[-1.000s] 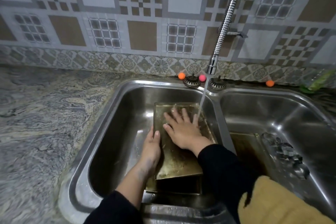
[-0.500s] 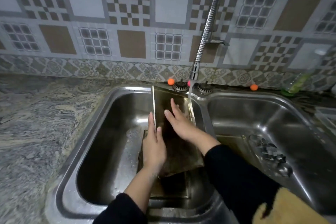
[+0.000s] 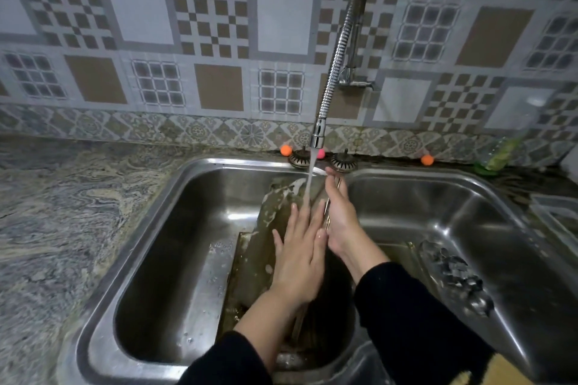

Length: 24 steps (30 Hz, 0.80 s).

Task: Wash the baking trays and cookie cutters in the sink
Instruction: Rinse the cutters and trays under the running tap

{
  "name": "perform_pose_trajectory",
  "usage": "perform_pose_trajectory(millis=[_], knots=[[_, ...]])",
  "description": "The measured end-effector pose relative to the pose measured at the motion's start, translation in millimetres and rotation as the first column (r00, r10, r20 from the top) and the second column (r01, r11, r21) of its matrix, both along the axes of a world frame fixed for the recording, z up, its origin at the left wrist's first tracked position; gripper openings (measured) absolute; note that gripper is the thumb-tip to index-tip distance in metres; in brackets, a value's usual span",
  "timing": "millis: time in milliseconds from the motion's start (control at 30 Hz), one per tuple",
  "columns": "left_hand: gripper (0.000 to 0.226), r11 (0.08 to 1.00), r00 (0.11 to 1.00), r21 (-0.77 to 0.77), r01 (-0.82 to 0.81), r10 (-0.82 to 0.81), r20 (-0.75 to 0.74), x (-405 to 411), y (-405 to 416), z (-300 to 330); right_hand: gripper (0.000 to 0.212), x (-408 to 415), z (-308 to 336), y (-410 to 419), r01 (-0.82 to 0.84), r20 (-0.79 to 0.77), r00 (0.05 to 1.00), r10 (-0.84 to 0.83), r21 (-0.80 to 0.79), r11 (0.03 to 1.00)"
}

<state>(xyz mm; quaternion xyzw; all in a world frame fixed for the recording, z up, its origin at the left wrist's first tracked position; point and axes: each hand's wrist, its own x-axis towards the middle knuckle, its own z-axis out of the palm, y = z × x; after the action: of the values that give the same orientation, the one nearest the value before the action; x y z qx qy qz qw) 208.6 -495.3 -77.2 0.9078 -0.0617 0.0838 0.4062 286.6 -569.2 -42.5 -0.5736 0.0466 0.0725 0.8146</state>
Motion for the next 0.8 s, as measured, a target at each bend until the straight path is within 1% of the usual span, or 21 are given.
perform_pose_trajectory(millis=[133, 233, 267, 400, 500, 600, 667, 733, 800], knots=[[0.045, 0.994, 0.995, 0.054, -0.097, 0.097, 0.0, 40.8, -8.8, 15.7, 0.03, -15.2, -7.9, -8.4, -0.039, 0.041, 0.999, 0.036, 0.07, 0.997], [0.047, 0.971, 0.974, 0.071, -0.227, 0.227, 0.003, 65.9, 1.7, 18.6, 0.039, -18.5, -14.6, -12.2, -0.001, 0.099, 0.995, -0.006, 0.075, 0.997], [0.048, 0.963, 0.965, 0.066, -0.26, 0.261, -0.017, 70.6, 7.5, 16.6, 0.037, -19.5, -14.0, -13.7, 0.017, 0.126, 0.992, -0.025, 0.062, 0.998], [0.05, 0.944, 0.938, -0.074, -0.321, 0.306, -0.162, 70.6, 26.2, 0.9, 0.031, -20.3, -11.1, -22.8, 0.088, 0.173, 0.98, -0.1, 0.078, 0.993], [0.052, 0.932, 0.905, -0.072, -0.357, 0.326, -0.273, 51.5, 31.3, -18.7, 0.024, -15.2, -3.8, -26.6, 0.179, 0.176, 0.964, -0.2, 0.131, 0.975], [0.053, 0.945, 0.888, -0.047, -0.325, 0.288, -0.358, 27.1, 26.4, -36.2, 0.021, -6.0, 6.1, -27.5, 0.258, 0.164, 0.944, -0.286, 0.172, 0.951], [0.055, 0.961, 0.898, -0.074, -0.265, 0.218, -0.382, 14.0, 20.8, -37.9, 0.023, -0.9, 13.4, -26.4, 0.303, 0.177, 0.928, -0.328, 0.154, 0.941], [0.061, 0.984, 0.934, -0.091, -0.154, 0.115, -0.339, 4.1, 17.1, -33.4, 0.025, 3.6, 20.2, -23.7, 0.346, 0.193, 0.913, -0.36, 0.103, 0.932], [0.072, 0.997, 0.973, -0.068, -0.032, 0.016, -0.232, -1.6, 15.6, -24.7, 0.028, 7.9, 28.6, -21.5, 0.379, 0.18, 0.903, -0.389, 0.088, 0.921]])
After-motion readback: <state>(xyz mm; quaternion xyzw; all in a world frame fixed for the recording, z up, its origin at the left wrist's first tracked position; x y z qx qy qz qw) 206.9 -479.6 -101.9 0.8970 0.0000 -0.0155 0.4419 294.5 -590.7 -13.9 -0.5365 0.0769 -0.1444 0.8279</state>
